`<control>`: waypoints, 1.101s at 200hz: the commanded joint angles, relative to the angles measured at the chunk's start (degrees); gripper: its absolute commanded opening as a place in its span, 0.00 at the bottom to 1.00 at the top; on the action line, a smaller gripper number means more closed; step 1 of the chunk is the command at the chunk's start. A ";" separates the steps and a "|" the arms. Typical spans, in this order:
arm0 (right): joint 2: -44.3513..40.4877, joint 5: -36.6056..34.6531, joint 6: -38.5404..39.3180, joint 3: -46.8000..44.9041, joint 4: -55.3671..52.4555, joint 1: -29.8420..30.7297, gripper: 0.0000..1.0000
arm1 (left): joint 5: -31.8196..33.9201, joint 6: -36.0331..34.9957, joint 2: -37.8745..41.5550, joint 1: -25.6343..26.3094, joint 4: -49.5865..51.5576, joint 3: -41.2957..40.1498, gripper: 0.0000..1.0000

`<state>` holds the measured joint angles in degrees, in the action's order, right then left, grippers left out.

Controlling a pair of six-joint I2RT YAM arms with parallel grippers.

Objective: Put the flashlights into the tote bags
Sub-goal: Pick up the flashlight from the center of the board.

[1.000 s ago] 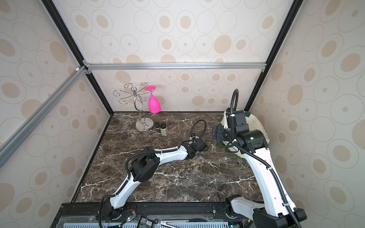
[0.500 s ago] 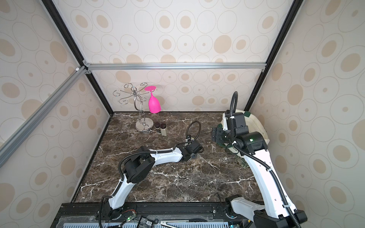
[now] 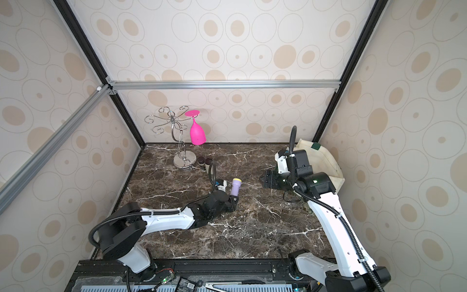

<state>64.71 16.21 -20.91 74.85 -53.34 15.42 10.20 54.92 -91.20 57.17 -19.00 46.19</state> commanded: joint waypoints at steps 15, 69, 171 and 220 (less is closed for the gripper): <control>-0.76 16.43 -4.75 -6.18 10.47 0.22 0.83 | -1.32 -3.21 8.51 3.26 -10.59 -4.73 0.00; 1.41 24.65 -11.92 -11.14 21.50 3.25 0.86 | -3.33 -4.29 11.88 6.84 -18.80 -6.50 0.00; 3.47 21.47 -18.20 -12.89 26.37 3.73 0.78 | -4.13 -2.01 9.09 8.82 -26.61 -6.38 0.00; 3.85 23.13 -18.91 -13.33 27.10 3.89 0.63 | -4.04 -2.13 8.70 9.16 -26.10 -5.58 0.00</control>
<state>68.49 37.87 -38.85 62.08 -27.66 18.85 6.28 52.66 -81.97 65.80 -41.95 38.39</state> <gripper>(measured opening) 0.658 0.390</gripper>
